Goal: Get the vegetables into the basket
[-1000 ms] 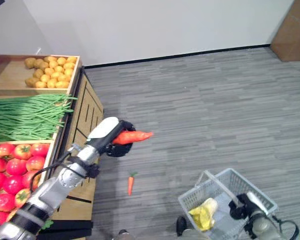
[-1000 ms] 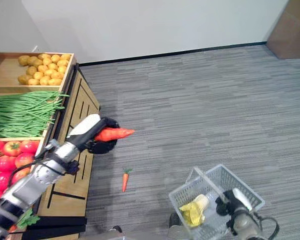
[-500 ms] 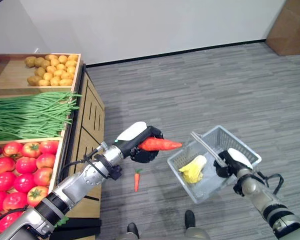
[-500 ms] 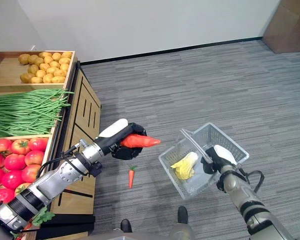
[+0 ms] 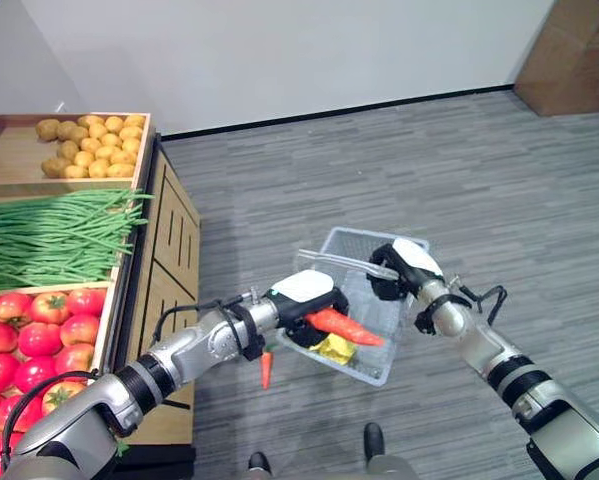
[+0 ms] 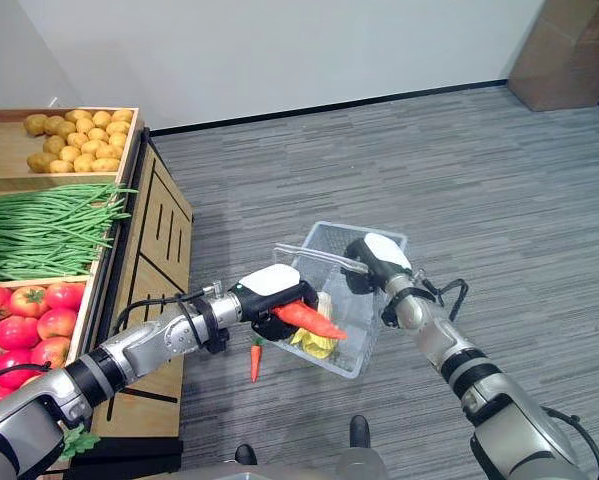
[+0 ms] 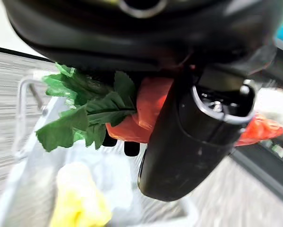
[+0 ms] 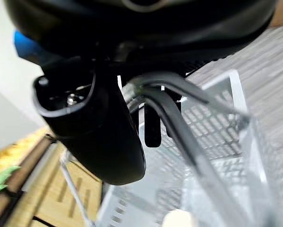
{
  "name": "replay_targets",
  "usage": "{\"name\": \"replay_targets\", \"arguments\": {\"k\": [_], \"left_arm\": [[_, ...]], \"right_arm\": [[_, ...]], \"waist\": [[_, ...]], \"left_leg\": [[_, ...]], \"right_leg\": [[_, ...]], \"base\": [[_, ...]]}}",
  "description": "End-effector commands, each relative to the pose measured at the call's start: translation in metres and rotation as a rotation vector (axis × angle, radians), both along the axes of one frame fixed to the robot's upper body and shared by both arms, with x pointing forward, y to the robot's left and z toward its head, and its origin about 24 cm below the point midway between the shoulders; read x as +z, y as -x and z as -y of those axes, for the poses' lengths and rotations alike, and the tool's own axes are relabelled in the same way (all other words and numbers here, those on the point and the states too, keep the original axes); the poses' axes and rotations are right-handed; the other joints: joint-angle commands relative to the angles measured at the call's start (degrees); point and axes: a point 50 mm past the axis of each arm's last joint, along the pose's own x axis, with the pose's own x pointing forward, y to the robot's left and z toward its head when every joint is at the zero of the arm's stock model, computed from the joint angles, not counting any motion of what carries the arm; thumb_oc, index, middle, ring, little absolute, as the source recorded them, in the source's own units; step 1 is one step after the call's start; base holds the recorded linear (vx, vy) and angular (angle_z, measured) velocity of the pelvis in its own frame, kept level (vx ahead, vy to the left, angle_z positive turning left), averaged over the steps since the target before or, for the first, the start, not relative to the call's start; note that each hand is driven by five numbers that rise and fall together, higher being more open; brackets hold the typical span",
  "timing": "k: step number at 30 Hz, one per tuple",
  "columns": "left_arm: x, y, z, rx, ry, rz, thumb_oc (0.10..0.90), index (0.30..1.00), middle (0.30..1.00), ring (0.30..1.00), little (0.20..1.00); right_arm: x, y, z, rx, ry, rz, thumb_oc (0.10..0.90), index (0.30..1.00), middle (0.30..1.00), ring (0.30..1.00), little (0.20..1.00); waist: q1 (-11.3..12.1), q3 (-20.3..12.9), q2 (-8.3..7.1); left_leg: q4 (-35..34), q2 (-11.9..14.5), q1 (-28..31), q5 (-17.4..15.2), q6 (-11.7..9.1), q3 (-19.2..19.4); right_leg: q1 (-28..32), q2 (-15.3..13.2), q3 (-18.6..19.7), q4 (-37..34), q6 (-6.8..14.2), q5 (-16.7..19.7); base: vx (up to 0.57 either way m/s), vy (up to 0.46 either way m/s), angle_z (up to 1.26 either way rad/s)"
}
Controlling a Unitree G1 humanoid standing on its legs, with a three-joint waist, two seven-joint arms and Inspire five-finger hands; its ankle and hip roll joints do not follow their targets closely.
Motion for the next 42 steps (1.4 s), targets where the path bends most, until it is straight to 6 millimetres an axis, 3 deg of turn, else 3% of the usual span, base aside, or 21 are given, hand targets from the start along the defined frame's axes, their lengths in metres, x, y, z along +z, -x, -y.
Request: {"name": "replay_targets", "arguments": {"k": [1, 3, 6, 7, 12, 16, 17, 18, 22, 26, 36, 42], "left_arm": [[0.024, -0.019, 0.009, -0.020, 0.011, 0.175, 0.400, 0.300, 0.300, 0.300, 0.300], [0.010, -0.028, -0.006, 0.059, -0.096, 0.227, 0.400, 0.300, 0.300, 0.300, 0.300], [0.002, -0.030, -0.014, 0.110, -0.122, 0.233, 0.400, 0.300, 0.300, 0.300, 0.300], [-0.003, -0.034, -0.027, 0.199, -0.138, 0.249, 0.400, 0.300, 0.300, 0.300, 0.300], [-0.007, -0.039, -0.048, 0.345, -0.138, 0.300, 0.400, 0.300, 0.300, 0.300, 0.300], [-0.010, -0.038, -0.057, 0.390, -0.155, 0.331, 0.400, 0.300, 0.300, 0.300, 0.300], [-0.013, -0.038, -0.063, 0.410, -0.189, 0.356, 0.780, 0.833, 0.833, 0.833, 0.833], [-0.017, -0.036, -0.065, 0.398, -0.240, 0.380, 0.900, 1.000, 1.000, 1.000, 1.000], [-0.032, -0.029, -0.070, 0.406, -0.302, 0.353, 0.900, 1.000, 1.000, 1.000, 1.000], [-0.030, -0.027, -0.067, 0.425, -0.233, 0.346, 0.900, 1.000, 1.000, 1.000, 1.000], [-0.009, -0.010, -0.033, 0.384, 0.121, 0.295, 0.900, 1.000, 1.000, 1.000, 1.000], [-0.005, 0.008, -0.010, 0.361, 0.358, 0.161, 0.900, 1.000, 1.000, 1.000, 1.000]], "right_arm": [[0.093, -0.029, -0.043, 0.159, -0.238, 0.348, 0.400, 0.300, 0.300, 0.300, 0.300], [0.101, -0.017, -0.057, 0.233, -0.356, 0.364, 0.400, 0.300, 0.300, 0.300, 0.300], [0.103, -0.010, -0.060, 0.264, -0.395, 0.360, 0.400, 0.300, 0.300, 0.300, 0.300], [0.098, 0.002, -0.067, 0.307, -0.475, 0.326, 0.400, 0.300, 0.300, 0.300, 0.300], [0.085, 0.030, -0.087, 0.436, -0.573, 0.240, 0.400, 0.300, 0.300, 0.300, 0.300], [0.085, 0.042, -0.095, 0.493, -0.621, 0.216, 0.400, 0.300, 0.300, 0.300, 0.300], [0.085, 0.045, -0.098, 0.509, -0.637, 0.213, 0.400, 0.300, 0.300, 0.300, 0.300], [0.087, 0.048, -0.099, 0.523, -0.642, 0.217, 0.400, 0.300, 0.300, 0.300, 0.300], [0.084, 0.049, -0.095, 0.488, -0.668, 0.220, 0.400, 0.300, 0.300, 0.300, 0.300], [0.075, 0.048, -0.086, 0.426, -0.652, 0.210, 0.400, 0.300, 0.300, 0.300, 0.300], [0.055, 0.043, -0.065, 0.264, -0.632, 0.202, 0.400, 0.300, 0.300, 0.300, 0.300], [0.049, 0.041, -0.056, 0.189, -0.623, 0.227, 0.400, 0.300, 0.300, 0.300, 0.300]], "waist": [[0.3, -4.9, -3.39], [-0.1, -5.2, -3.43], [-0.3, -5.4, -3.47], [-0.5, -5.5, -3.58], [-0.6, -5.4, -3.62], [-0.7, -5.3, -3.62], [-0.7, -5.2, -3.63], [-0.7, -5.1, -3.64], [-0.5, -5.0, -3.64], [-0.3, -5.2, -3.77], [0.5, -5.3, -3.92], [1.1, -5.1, -4.18]], "left_leg": [[0.1, 0.6, -1.7, 1.2, -1.3, -1.2], [0.1, 0.7, -1.4, 1.1, -1.4, -0.7], [0.1, 0.7, -1.2, 1.1, -1.4, -0.3], [0.1, 0.7, -1.0, 1.1, -1.4, 0.1], [0.1, 0.9, -0.6, 1.1, -1.4, 0.7], [0.1, 0.9, -0.5, 1.0, -1.5, 0.9], [0.1, 0.9, -0.5, 1.0, -1.5, 1.0], [0.1, 0.9, -0.4, 1.0, -1.5, 1.1], [0.1, 0.9, -0.4, 0.9, -1.4, 1.1], [0.1, 0.9, -0.5, 1.0, -1.4, 0.7], [0.1, 0.6, -1.0, 1.2, -1.3, -0.8], [0.1, 0.4, -1.4, 1.3, -1.1, -1.7]], "right_leg": [[2.7, -2.5, -4.4, -0.1, 4.5, -1.9], [2.6, -2.4, -4.1, -0.1, 4.5, -1.8], [2.5, -2.3, -3.9, -0.1, 4.4, -1.7], [2.5, -2.3, -3.8, -0.1, 4.4, -1.7], [2.6, -2.1, -3.6, -0.1, 4.5, -1.8], [2.7, -2.2, -3.6, -0.1, 4.6, -1.8], [2.7, -2.2, -3.6, -0.1, 4.6, -1.8], [2.7, -2.2, -3.6, -0.1, 4.6, -1.8], [2.8, -2.3, -3.6, -0.1, 4.5, -1.8], [3.0, -2.4, -4.0, -0.1, 4.5, -1.8], [3.7, -2.8, -5.6, -0.1, 4.5, -1.9], [4.1, -3.0, -6.3, -0.1, 4.4, -2.0]], "base": [[0.00, 0.000, 0.00], [0.01, 0.004, -0.04], [0.00, 0.000, -0.08], [0.01, -0.005, -0.09], [0.00, -0.002, -0.06], [-0.01, 0.004, -0.02], [-0.02, 0.008, -0.04], [0.00, 0.000, 0.00], [0.00, 0.000, 0.00], [0.00, 0.000, 0.00], [0.00, 0.000, 0.03], [0.00, -0.002, 0.04]]}}
